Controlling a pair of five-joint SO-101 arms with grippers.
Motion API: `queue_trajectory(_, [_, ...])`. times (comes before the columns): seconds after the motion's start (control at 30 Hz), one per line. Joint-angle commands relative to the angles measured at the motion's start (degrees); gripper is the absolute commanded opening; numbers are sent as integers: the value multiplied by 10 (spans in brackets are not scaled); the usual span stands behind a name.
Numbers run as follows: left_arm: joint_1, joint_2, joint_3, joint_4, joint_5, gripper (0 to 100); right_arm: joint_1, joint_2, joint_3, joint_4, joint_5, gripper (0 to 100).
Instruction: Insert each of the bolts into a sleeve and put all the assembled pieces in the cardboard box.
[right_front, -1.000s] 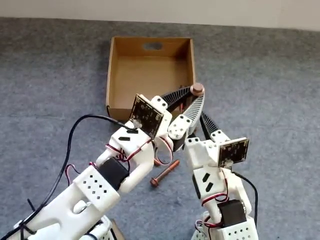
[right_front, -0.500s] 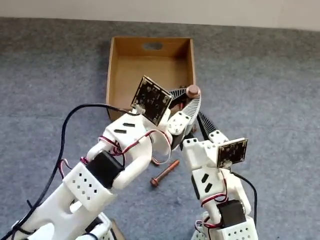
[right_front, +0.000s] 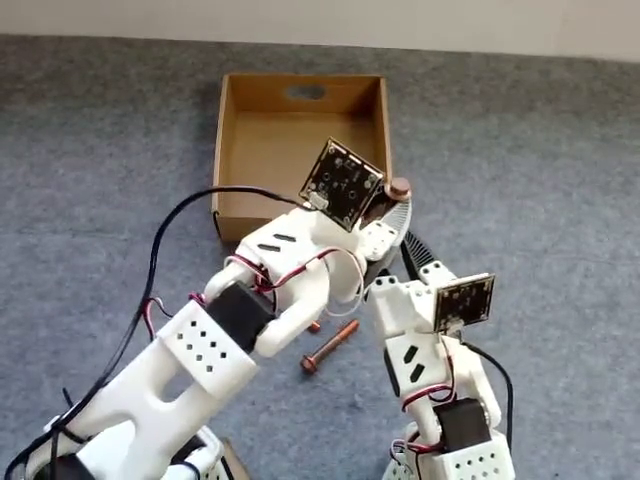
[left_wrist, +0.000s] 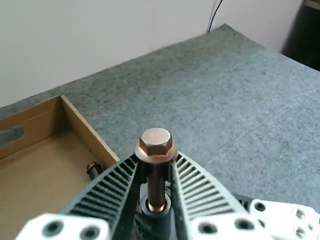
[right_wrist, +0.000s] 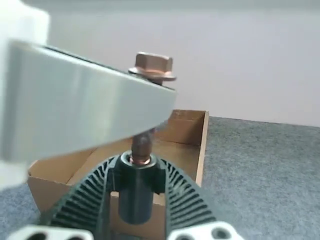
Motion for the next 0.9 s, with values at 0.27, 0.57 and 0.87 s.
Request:
queue_trajectory(0.27, [4, 0, -36, 45, 5, 265, -2, -7, -1, -12, -3, 6])
queue_trajectory(0.57, [-63, -138, -32, 90, 4, 267, -2, -7, -1, -12, -3, 6])
queue_trajectory(0.87, [-74, -163, -25, 134, 3, 266, -2, -7, -1, -12, -3, 6])
